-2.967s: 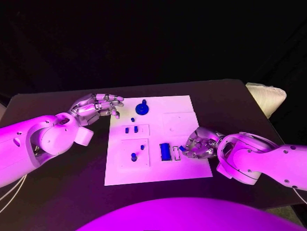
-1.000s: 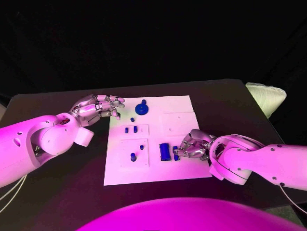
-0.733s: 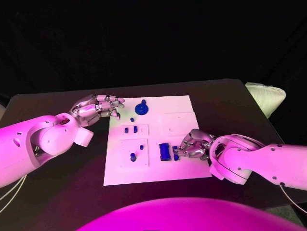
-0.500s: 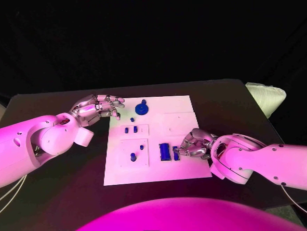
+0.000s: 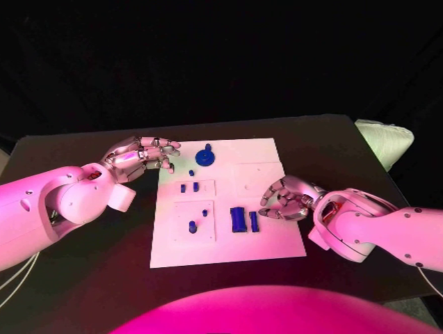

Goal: Assemble the parts on the task board

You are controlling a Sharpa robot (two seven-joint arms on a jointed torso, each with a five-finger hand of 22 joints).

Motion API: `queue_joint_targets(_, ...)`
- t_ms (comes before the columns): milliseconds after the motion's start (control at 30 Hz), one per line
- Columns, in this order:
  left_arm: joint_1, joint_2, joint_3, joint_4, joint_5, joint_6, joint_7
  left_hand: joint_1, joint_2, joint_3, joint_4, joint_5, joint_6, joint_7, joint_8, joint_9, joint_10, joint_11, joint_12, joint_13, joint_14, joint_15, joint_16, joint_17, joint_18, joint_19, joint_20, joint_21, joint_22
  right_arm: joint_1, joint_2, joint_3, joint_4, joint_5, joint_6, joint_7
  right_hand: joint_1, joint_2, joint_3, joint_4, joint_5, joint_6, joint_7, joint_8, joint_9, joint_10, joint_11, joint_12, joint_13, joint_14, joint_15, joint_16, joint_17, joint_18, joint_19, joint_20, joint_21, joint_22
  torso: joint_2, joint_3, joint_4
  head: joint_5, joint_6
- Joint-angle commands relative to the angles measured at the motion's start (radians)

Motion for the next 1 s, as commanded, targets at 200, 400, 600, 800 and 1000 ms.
queue_joint_targets(200, -0.001, 0.002, 0.0, 0.002, 0.001, 0.018, 0.004, -0.006, 0.002, -0.001, 0.009, 0.006, -0.006, 0.0, 0.006, -0.002, -0.003, 0.005, -0.005, -0.001, 0.0, 0.004, -0.005, 0.002, 0.013, 0.008, 0.003, -0.01, -0.004, -0.013, 0.013, -0.001, -0.011, -0.066, -0.016, 0.145, 0.092, 0.047, 0.074, -0.058, -0.111, 0.036, -0.006, -0.01, -0.01, 0.03, 0.0, 0.017, 0.192, 0.097, 0.001, 0.009, 0.232, 0.001, 0.009, 0.005, 0.025, 0.018, 0.001, 0.0, 0.0007, 0.001, 0.0)
queue_joint_targets(400, -0.001, 0.0, 0.0, 0.003, 0.001, 0.018, 0.004, -0.006, 0.002, -0.001, 0.009, 0.006, -0.006, 0.0, 0.006, -0.002, -0.003, 0.005, -0.005, -0.001, 0.0, 0.004, -0.005, 0.002, 0.013, 0.008, 0.003, -0.01, -0.004, -0.026, 0.027, -0.001, -0.02, -0.088, -0.012, 0.142, 0.099, 0.063, 0.103, -0.073, -0.118, 0.065, -0.014, -0.006, -0.011, 0.035, -0.006, 0.025, 0.195, 0.098, -0.003, 0.01, 0.236, -0.001, 0.012, 0.001, 0.034, 0.025, 0.001, 0.0003, 0.0014, 0.001, 0.0)
queue_joint_targets(600, -0.001, -0.001, 0.0, 0.004, 0.001, 0.018, 0.003, -0.006, 0.002, -0.001, 0.01, 0.006, -0.007, 0.0, 0.006, -0.003, -0.003, 0.005, -0.005, -0.001, 0.0, 0.004, -0.005, 0.002, 0.013, 0.009, 0.003, -0.011, -0.005, -0.034, 0.04, -0.001, -0.031, -0.111, -0.006, 0.121, 0.095, 0.076, 0.118, -0.082, -0.118, 0.087, -0.023, 0.005, -0.006, 0.039, -0.014, 0.029, 0.197, 0.098, -0.01, 0.011, 0.237, -0.001, 0.014, -0.003, 0.04, 0.031, 0.001, 0.0005, 0.0007, 0.003, 0.0)
queue_joint_targets(800, -0.001, -0.002, 0.0, 0.004, 0.001, 0.018, 0.002, -0.005, 0.004, 0.0, 0.011, 0.007, -0.008, 0.0, 0.006, -0.003, -0.003, 0.005, -0.005, -0.001, 0.0, 0.004, -0.005, 0.002, 0.013, 0.009, 0.003, -0.011, -0.006, -0.037, 0.047, -0.001, -0.039, -0.125, 0.002, 0.105, 0.091, 0.08, 0.121, -0.084, -0.118, 0.093, -0.027, 0.009, -0.003, 0.041, -0.017, 0.032, 0.198, 0.099, -0.012, 0.012, 0.239, -0.002, 0.015, -0.005, 0.045, 0.034, 0.001, 0.0006, 0.0001, 0.004, 0.0)
queue_joint_targets(1000, -0.001, -0.002, 0.0, 0.004, 0.001, 0.019, 0.002, -0.005, 0.004, 0.0, 0.011, 0.007, -0.008, 0.0, 0.006, -0.003, -0.003, 0.005, -0.005, -0.001, 0.0, 0.004, -0.005, 0.002, 0.013, 0.009, 0.003, -0.011, -0.006, -0.04, 0.056, -0.001, -0.048, -0.136, 0.016, 0.092, 0.088, 0.085, 0.125, -0.088, -0.114, 0.097, -0.03, 0.015, 0.0, 0.044, -0.02, 0.035, 0.2, 0.099, -0.015, 0.012, 0.24, -0.003, 0.016, -0.008, 0.049, 0.037, 0.001, 0.0009, -0.0001, 0.005, 0.0)
